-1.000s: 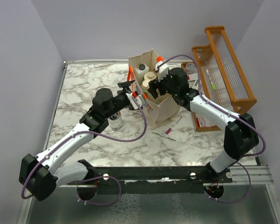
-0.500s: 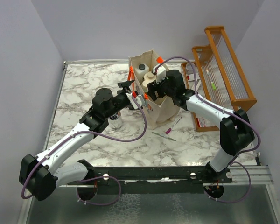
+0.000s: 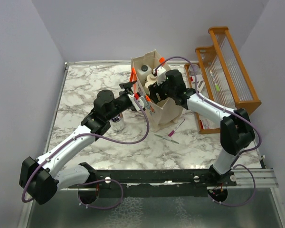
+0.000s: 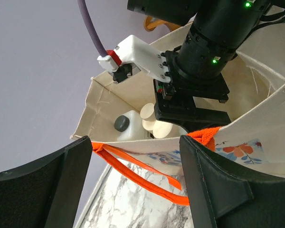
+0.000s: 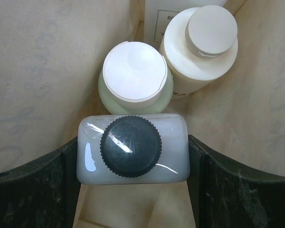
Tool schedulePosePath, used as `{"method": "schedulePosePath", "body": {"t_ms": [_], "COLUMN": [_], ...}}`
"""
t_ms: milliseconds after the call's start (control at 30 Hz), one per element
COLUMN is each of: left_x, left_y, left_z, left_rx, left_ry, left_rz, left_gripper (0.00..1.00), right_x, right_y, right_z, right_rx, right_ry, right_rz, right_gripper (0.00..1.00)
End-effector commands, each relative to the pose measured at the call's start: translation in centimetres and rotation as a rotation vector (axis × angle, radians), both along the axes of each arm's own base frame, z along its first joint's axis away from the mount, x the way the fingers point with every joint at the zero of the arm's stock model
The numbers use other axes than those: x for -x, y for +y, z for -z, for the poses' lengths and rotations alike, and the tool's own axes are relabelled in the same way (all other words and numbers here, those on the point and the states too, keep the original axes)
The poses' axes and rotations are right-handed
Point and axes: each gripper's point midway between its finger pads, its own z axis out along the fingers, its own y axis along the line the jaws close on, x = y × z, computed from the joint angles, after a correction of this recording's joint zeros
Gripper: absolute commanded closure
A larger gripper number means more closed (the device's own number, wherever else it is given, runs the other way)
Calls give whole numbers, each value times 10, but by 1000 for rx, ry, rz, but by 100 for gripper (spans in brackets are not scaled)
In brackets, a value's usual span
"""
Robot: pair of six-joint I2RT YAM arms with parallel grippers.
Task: Place the personal care products into the canvas bag
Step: Place the care product in the canvas bag.
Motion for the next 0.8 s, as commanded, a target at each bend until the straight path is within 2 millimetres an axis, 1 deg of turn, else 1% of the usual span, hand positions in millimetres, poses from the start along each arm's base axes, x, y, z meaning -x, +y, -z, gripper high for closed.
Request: {"method": "schedulePosePath", "body": {"t_ms": [0, 67, 100, 133, 200, 433, 633, 767], "left_x": [0, 1, 1, 1, 2, 5, 5, 3], "left_y": [6, 6, 7, 7, 8, 12, 20, 30], "left_z": [-10, -9, -9, -9, -8, -5, -2, 2], "left_rx": [29, 26, 26, 26, 25, 34, 51, 70], "left_ry": [-31, -29, -28, -29, -28, -13, 12, 67], "left_rz": [-21, -20, -21, -23, -24, -31, -58, -97], "left_gripper": [23, 23, 23, 23, 23, 23, 23, 23], "right_x": [0, -1, -1, -1, -1, -3, -2, 0], "right_y": [7, 6, 7, 8, 9, 11, 11, 12], "right_z": [-9, -15, -18, -23, -28, -49, -61, -82], "right_rx": [6, 3, -1, -5, -8, -18, -19, -37], "right_ry": [-3, -12, -16, -19, -20, -37, -49, -86], "right_rz": [-6, -5, -9, -13, -16, -21, -30, -46], "right_gripper": [61, 55, 41, 33, 27, 14, 8, 7]}}
